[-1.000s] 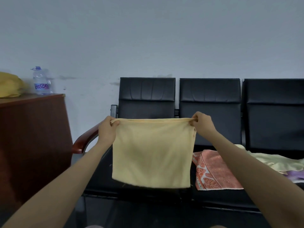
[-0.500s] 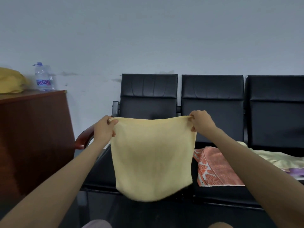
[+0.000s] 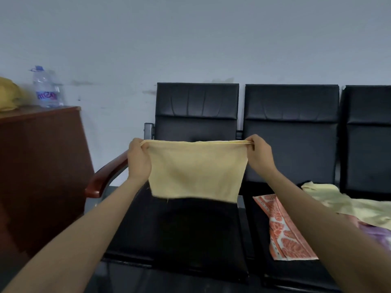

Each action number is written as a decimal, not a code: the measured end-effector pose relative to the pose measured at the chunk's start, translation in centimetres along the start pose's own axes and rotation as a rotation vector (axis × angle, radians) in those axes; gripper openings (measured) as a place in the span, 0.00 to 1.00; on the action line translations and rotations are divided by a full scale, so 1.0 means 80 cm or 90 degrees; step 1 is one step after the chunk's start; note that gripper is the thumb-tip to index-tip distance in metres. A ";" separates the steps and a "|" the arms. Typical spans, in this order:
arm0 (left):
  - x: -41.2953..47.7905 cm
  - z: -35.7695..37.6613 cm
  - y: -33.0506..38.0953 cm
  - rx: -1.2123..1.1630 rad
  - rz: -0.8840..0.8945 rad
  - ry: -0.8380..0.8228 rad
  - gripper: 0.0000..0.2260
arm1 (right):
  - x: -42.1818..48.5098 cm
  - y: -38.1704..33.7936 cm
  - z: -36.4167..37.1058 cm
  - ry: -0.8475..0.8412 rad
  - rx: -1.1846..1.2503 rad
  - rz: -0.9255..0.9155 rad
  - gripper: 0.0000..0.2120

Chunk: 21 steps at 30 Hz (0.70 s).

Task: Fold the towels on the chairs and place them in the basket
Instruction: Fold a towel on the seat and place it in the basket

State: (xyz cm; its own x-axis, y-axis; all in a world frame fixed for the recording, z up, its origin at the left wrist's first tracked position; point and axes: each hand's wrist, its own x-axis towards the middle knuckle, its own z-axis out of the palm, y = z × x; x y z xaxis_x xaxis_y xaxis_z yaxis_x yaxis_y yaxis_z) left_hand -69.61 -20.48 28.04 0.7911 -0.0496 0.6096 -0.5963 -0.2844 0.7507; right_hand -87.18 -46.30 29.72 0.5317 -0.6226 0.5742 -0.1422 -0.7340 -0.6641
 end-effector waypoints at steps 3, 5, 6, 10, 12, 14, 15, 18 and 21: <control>-0.019 0.003 -0.033 -0.003 -0.010 -0.023 0.09 | -0.012 0.011 0.017 -0.028 -0.076 -0.016 0.09; -0.039 0.001 -0.059 0.068 -0.047 -0.051 0.10 | -0.030 0.023 0.026 -0.103 -0.153 -0.013 0.06; -0.050 0.000 -0.074 0.129 -0.065 -0.067 0.10 | -0.039 0.029 0.029 -0.152 -0.193 -0.001 0.04; -0.101 -0.013 -0.124 0.304 -0.094 -0.183 0.10 | -0.079 0.049 0.037 -0.352 -0.328 0.075 0.07; -0.122 -0.016 -0.139 0.317 -0.115 -0.227 0.07 | -0.094 0.056 0.041 -0.448 -0.373 0.090 0.10; -0.137 -0.017 -0.148 0.347 -0.145 -0.274 0.08 | -0.107 0.065 0.048 -0.525 -0.391 0.103 0.10; -0.142 -0.017 -0.151 0.342 -0.162 -0.299 0.09 | -0.113 0.070 0.052 -0.554 -0.399 0.108 0.10; -0.152 -0.012 -0.163 0.261 -0.205 -0.354 0.07 | -0.127 0.093 0.066 -0.592 -0.396 0.134 0.10; -0.148 0.000 -0.171 0.228 -0.236 -0.351 0.09 | -0.127 0.113 0.080 -0.579 -0.400 0.135 0.11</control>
State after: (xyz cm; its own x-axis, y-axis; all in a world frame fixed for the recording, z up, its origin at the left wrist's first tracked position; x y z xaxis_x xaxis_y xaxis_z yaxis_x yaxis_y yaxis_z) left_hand -70.87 -15.98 10.56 0.9411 -0.3349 0.0464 -0.2710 -0.6653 0.6957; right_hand -88.56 -44.87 14.85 0.8216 -0.5097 -0.2552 -0.5607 -0.8033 -0.2010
